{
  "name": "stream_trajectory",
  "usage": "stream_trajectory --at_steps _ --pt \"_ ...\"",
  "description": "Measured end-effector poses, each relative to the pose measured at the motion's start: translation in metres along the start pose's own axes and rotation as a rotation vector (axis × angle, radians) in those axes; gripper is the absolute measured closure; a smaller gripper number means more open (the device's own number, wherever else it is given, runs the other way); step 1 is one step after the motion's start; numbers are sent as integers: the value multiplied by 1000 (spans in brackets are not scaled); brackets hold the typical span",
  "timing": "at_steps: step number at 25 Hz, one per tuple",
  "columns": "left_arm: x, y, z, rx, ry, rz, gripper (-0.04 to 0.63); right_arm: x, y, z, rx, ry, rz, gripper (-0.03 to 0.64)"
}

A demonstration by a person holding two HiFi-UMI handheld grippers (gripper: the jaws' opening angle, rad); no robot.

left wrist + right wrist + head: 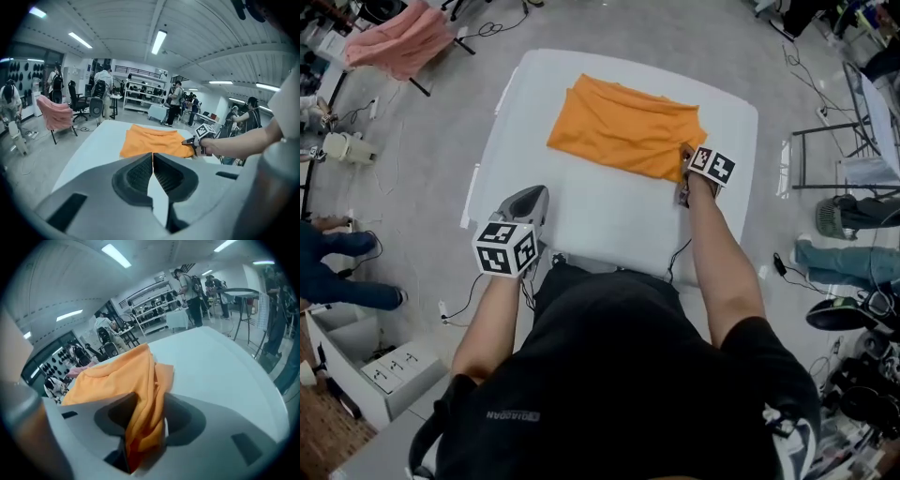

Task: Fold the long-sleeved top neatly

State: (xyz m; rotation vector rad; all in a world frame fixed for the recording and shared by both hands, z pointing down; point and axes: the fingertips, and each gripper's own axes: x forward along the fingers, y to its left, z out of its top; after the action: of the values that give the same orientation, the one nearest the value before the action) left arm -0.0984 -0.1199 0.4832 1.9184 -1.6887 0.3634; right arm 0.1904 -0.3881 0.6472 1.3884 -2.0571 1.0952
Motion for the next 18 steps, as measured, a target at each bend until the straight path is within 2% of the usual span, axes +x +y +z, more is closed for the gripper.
stream_trajectory --at_steps 1,3,5,8,11,15,18 --pt "0 1 -3 -5 4 5 586 0 3 0 -40 2 -7 426" --pt "0 3 -9 -13 11 9 586 2 13 -2 -127 4 -3 503" --pt "1 6 -12 -17 16 9 586 3 20 -3 -160 3 19 532" --pt "2 14 -12 -28 19 -2 586 5 18 2 -97 -11 79 552" --pt "2 22 -10 -25 23 -14 586 -1 2 10 -58 -17 84 558" --pt "6 31 -7 -14 26 -28 586 -19 -19 31 -141 -16 18 558" --pt "13 35 -3 -13 27 -49 586 -37 -11 53 -169 -27 10 557"
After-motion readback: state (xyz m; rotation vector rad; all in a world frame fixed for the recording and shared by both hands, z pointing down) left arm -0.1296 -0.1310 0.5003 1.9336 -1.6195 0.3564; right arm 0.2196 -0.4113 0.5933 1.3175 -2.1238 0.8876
